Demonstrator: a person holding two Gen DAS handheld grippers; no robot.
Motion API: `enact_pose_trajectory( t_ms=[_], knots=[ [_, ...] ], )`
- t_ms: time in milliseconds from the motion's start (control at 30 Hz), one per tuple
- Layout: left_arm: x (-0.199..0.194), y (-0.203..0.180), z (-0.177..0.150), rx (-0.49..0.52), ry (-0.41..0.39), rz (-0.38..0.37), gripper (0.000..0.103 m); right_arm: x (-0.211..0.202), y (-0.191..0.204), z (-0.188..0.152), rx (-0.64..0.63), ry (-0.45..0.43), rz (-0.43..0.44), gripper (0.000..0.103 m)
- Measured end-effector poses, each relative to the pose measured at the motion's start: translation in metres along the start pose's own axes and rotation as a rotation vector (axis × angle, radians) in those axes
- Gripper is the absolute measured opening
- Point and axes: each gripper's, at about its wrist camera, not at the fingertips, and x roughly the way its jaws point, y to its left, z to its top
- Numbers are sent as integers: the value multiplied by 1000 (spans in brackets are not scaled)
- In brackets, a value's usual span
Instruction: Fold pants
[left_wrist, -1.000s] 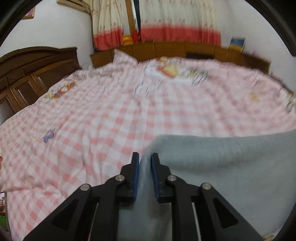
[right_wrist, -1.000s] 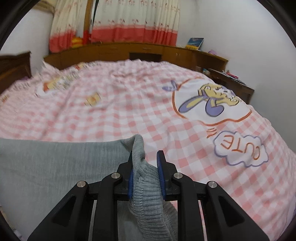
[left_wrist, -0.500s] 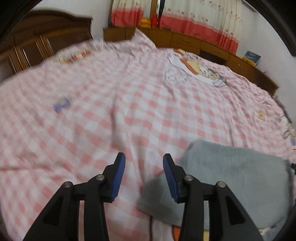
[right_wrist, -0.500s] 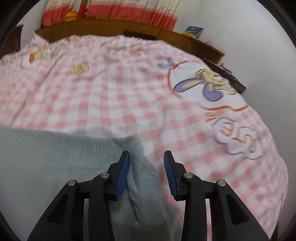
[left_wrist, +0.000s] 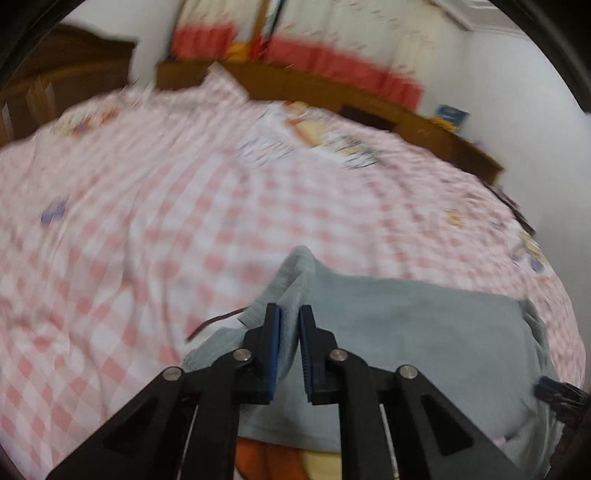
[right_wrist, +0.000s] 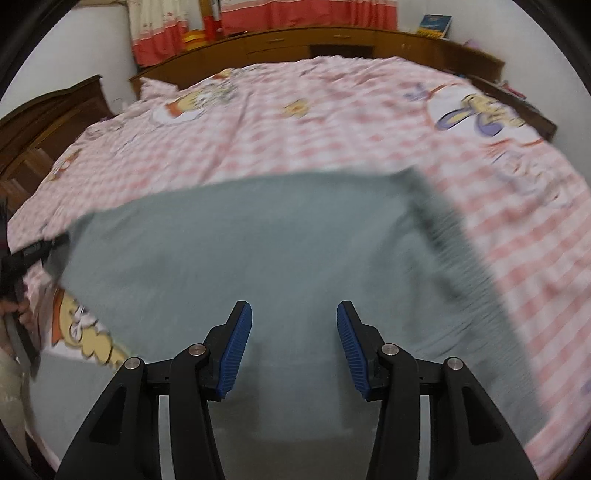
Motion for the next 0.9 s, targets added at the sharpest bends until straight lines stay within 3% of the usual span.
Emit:
enact_pose_trajectory(
  t_ms=[67,133,200,300,367,433,567,733,900],
  knots=[
    [-5,-17,-4,36,26,-115,14,13,13,-14,2,11,33,49],
    [-1,-33,-13,62,121,-265,15,23,21,-24,1,25,43,49],
    [1,-47,-20,99,176,-314,19,26,27,-28,-27,3,16,49],
    [-1,-59,-21,144,168,-264,27,25,25,-28,-33,-8,33,49],
    [-2,-60,-12,151,137,-200,43,23,21,-28,-22,-5,55,49],
    [0,-61,-1,158,112,-111,50,21,17,-26,-22,5,76,49],
    [3,-65,7,245,141,-38,50,17,4,-10,-58,26,88,49],
    [16,-79,-3,325,209,-31,52,19,-22,40,-200,45,0,51],
    [54,-84,13,309,264,21,52,49,-39,98,-354,108,-80,56]
  ],
)
